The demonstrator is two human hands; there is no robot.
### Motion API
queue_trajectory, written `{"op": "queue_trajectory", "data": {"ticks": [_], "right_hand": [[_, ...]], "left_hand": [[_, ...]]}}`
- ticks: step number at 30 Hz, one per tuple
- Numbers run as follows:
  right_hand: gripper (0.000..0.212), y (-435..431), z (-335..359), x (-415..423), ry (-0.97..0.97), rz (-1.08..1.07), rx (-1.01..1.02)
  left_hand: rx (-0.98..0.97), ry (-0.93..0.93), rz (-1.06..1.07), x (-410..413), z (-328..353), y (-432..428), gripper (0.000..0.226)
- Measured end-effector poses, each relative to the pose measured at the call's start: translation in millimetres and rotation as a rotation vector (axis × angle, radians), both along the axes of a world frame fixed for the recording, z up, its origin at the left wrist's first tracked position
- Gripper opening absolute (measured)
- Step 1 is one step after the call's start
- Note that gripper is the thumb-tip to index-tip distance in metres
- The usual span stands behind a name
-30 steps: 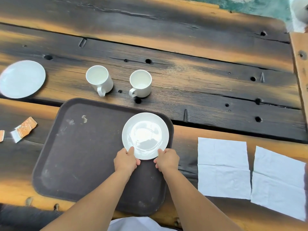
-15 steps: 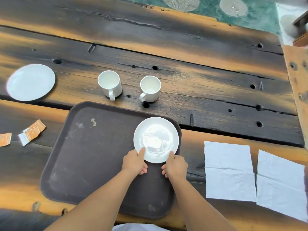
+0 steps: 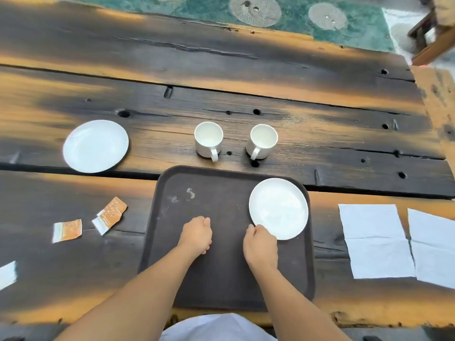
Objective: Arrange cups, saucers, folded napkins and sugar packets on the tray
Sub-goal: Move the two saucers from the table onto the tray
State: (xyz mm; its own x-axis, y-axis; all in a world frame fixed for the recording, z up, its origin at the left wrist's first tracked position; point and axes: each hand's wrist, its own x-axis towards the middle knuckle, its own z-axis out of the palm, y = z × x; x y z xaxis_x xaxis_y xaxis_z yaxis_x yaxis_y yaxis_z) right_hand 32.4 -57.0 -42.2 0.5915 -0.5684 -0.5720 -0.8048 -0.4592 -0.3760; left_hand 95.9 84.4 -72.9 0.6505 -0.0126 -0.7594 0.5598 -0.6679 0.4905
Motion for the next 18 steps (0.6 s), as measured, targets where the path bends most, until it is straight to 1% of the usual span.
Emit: {"op": "queue_trajectory", "data": {"ticks": [5, 8, 12, 14, 18], "right_hand": [[0.037, 66.8, 0.7, 34.9, -0.015, 0.095, 0.054], [0.039, 106.1, 1.3, 55.3, -0.035, 0.155, 0.075], [0.037, 147.6, 3.3, 80.2, -0.035, 0.267, 0.084], [0.040, 164.7, 5.5, 92.2, -0.034, 0.308, 0.089], [0.039, 191.8, 3.3, 114.0, -0.039, 0.385, 0.086]], "left_hand": [[0.063, -0.079, 0.081, 28.8, -3.6, 82.9, 0.041], [0.077, -0.119, 0.138, 42.9, -5.5, 128.6, 0.042], [0.086, -0.152, 0.233, 56.2, -4.9, 175.9, 0.042], [0.100, -0.154, 0.272, 62.4, -4.6, 196.1, 0.041], [0.122, -0.162, 0.291, 73.1, -7.1, 228.1, 0.040]]}}
